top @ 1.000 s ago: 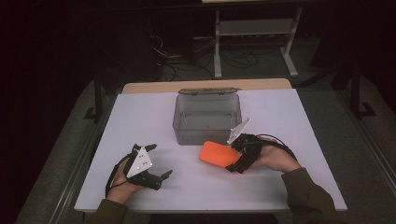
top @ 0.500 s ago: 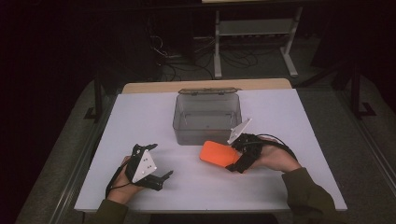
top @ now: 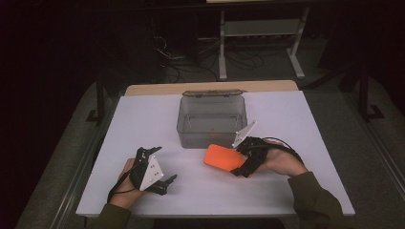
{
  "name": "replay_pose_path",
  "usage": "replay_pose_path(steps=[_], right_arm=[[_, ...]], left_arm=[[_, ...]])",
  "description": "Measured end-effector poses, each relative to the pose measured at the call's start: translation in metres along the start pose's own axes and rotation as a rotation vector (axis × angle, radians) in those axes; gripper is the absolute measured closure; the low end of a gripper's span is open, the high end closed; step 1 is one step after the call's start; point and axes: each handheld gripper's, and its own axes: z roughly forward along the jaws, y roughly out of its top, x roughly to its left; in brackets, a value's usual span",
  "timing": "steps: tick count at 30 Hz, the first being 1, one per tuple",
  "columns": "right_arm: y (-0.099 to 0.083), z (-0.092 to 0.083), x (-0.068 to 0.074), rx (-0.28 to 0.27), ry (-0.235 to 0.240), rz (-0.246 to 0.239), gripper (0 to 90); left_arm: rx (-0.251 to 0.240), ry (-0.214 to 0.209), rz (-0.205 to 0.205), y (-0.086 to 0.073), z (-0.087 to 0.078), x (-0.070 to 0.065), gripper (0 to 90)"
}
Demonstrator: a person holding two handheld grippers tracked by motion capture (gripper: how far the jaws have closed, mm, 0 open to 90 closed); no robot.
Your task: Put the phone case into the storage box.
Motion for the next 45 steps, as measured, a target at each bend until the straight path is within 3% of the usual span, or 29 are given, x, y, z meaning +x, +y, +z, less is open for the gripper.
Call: replay_pose_path(steps=[8, 11, 13, 15, 23, 28, 39, 40, 45], right_arm=[[0.0, 0.0, -0.001, 0.003, -0.002, -0.002, 15.4], [0.0, 0.0, 0.0, 0.002, 0.0, -0.002, 15.4], [0.0, 0.0, -0.001, 0.002, 0.0, -0.003, 15.4], [0.0, 0.0, 0.0, 0.002, 0.001, -0.003, 15.4], [0.0, 0.0, 0.0, 0.002, 0.001, -0.005, 15.4], [0.0, 0.001, 0.0, 0.006, 0.003, -0.006, 15.4], [0.0, 0.001, 0.0, 0.008, 0.002, 0.002, 15.4], [0.0, 0.0, 0.0, 0.008, 0.003, 0.003, 15.4], [0.0, 0.0, 0.0, 0.008, 0.001, 0.006, 15.4]], left_arm=[[0.007, 0.039, 0.086, 0.003, 0.002, -0.004, 0.0], [0.013, 0.065, 0.135, 0.004, 0.002, -0.006, 0.0], [0.014, 0.071, 0.144, 0.005, 0.003, -0.007, 0.0], [0.027, 0.086, 0.188, 0.005, 0.004, -0.009, 0.0], [0.037, 0.116, 0.255, 0.008, 0.004, -0.013, 0.0], [0.046, 0.155, 0.325, 0.011, 0.004, -0.017, 0.0], [0.058, 0.201, 0.414, 0.014, 0.004, -0.021, 0.0], [0.063, 0.218, 0.448, 0.015, 0.005, -0.023, 0.0], [0.072, 0.248, 0.497, 0.015, 0.005, -0.024, 0.0]])
